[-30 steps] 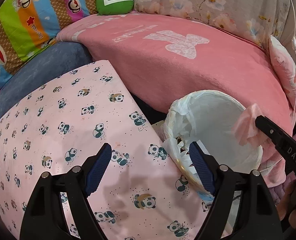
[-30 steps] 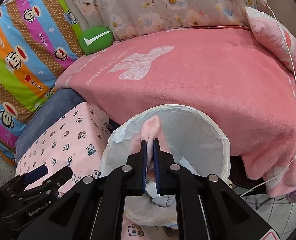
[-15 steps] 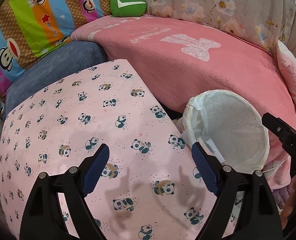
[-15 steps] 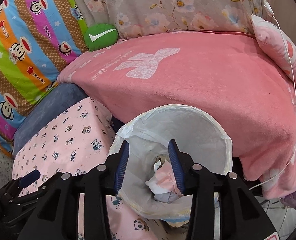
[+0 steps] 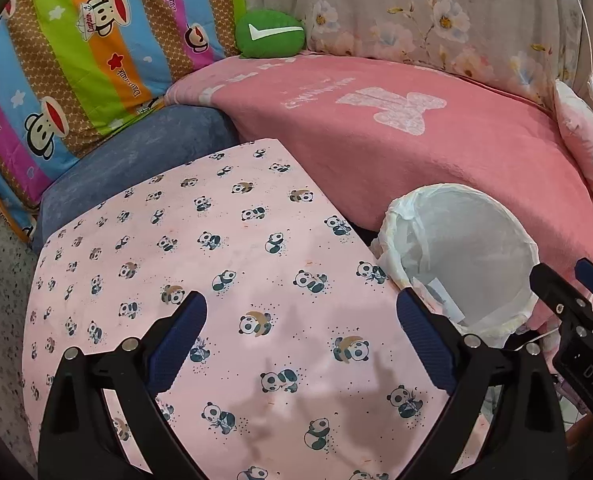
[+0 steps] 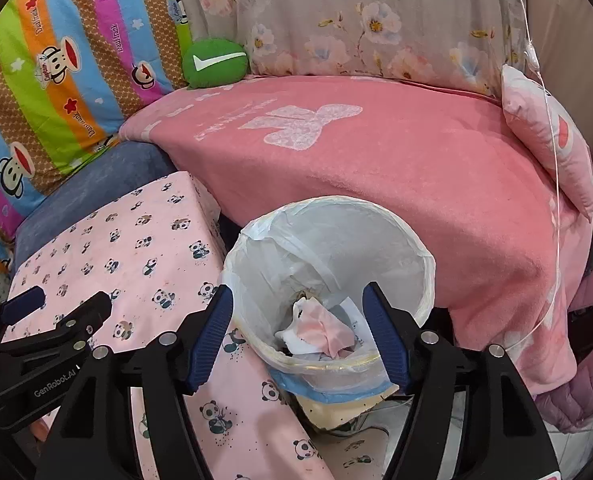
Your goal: Collect trash
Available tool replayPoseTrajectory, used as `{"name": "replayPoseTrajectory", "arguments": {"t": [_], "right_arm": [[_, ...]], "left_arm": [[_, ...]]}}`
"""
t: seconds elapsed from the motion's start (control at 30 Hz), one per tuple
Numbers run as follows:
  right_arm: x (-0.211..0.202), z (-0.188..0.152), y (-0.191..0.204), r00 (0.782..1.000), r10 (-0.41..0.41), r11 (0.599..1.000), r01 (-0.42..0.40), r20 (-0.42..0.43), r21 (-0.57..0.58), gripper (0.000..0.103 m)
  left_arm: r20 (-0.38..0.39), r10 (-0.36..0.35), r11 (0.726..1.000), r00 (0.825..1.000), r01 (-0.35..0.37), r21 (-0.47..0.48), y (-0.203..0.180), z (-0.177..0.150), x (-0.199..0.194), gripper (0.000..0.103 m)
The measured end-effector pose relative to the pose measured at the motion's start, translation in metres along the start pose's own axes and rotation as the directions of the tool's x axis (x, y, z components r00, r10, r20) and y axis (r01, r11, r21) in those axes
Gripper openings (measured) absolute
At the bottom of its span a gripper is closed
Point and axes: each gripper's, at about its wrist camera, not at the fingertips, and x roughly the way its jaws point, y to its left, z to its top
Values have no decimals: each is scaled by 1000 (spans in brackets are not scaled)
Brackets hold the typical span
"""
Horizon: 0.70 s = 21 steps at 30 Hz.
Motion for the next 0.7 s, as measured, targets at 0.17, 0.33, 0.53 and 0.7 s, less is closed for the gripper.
{"name": "replayPoseTrajectory", "arguments": {"t": [0.17, 0.33, 0.53, 0.7], "right_arm": [[-10, -8, 4, 999, -32, 999, 32, 2, -35, 76], [-22, -12, 2, 999, -48, 998, 48, 15, -38, 86], [-26, -15, -2, 998, -57, 998, 57, 22, -26, 92], [-31, -17, -7, 998, -60, 998, 61, 27, -23, 99]], "left_arm": [[14, -1, 1000, 1000, 1, 3, -1, -4, -9, 93], [18, 2, 1000, 1000, -3, 9, -3, -8, -16, 93], [22, 11, 1000, 1000, -11, 12, -7, -12, -21, 93], [26, 15, 1000, 1000, -16, 14, -9, -14, -23, 93]]}}
